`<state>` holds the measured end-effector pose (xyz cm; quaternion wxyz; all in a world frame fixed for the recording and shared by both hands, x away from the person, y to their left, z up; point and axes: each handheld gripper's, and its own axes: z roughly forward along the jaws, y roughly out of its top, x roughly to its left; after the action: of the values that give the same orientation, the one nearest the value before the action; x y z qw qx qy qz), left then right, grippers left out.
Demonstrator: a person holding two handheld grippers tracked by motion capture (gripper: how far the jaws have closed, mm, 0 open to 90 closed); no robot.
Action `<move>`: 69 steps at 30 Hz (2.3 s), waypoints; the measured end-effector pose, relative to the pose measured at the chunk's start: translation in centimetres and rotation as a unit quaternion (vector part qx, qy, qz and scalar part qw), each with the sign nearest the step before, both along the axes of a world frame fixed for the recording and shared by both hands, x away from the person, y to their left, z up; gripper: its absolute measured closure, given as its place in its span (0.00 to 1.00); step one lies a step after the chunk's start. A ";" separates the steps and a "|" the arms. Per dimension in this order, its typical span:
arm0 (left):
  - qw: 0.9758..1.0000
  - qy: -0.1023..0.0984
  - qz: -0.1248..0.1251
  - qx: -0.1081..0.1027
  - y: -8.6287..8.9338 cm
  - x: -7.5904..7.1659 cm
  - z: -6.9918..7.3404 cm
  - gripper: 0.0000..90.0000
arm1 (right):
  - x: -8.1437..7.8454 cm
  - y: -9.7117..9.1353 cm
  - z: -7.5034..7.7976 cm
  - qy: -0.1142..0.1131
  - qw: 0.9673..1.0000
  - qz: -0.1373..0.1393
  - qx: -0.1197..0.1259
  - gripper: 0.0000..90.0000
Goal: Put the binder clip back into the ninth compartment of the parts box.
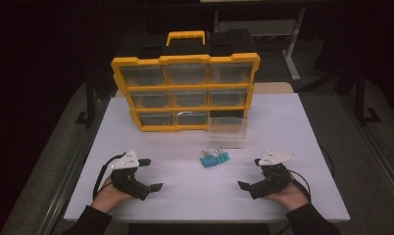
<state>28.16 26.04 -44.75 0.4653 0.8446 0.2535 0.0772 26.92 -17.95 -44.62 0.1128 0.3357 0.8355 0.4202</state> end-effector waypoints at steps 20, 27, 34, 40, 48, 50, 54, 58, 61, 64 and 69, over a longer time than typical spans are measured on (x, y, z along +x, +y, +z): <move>1.000 0.005 -0.004 0.003 -0.2 -0.2 -0.2 0.00 | 0.7 1.3 0.7 0.011 0.999 0.032 0.008 0.00; 1.000 0.008 -0.005 0.002 -0.2 -0.1 -0.3 0.00 | 1.0 1.8 0.9 0.013 0.999 0.034 0.013 0.00; 1.000 0.004 -0.007 0.006 -0.4 -0.2 -0.4 0.00 | 1.7 2.6 1.0 0.012 0.999 0.045 0.025 0.00; 1.000 0.001 -0.008 -0.001 -0.3 -0.2 -0.2 0.00 | 2.2 3.5 1.1 0.014 0.998 0.056 0.023 0.00; 1.000 0.002 -0.013 -0.002 -0.5 -0.2 -0.2 0.00 | 3.0 4.2 1.6 0.009 0.997 0.064 0.033 0.03; 1.000 0.002 -0.012 -0.003 -0.4 -0.1 -0.2 0.00 | 3.2 4.4 1.5 0.012 0.997 0.066 0.032 0.03; 1.000 0.002 -0.013 -0.002 -0.4 -0.1 -0.2 0.00 | 3.5 4.7 1.5 0.012 0.997 0.072 0.030 0.03; 1.000 0.002 -0.014 -0.005 -0.4 -0.1 -0.2 0.00 | 3.9 5.2 1.7 0.011 0.996 0.077 0.033 0.04; 1.000 0.002 -0.013 -0.006 -0.4 -0.1 -0.2 0.00 | 4.1 5.5 1.7 0.009 0.996 0.081 0.034 0.04; 1.000 0.002 -0.014 -0.006 -0.4 -0.1 -0.2 0.00 | 4.4 5.8 1.8 0.009 0.996 0.083 0.035 0.05; 1.000 0.001 -0.014 -0.007 -0.4 -0.1 -0.2 0.00 | 4.8 6.1 1.7 0.010 0.996 0.085 0.039 0.05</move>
<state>28.06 25.69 -44.92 0.4718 0.8447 0.2433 0.0678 31.73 -11.88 -42.95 0.0551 0.2723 0.8451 0.4568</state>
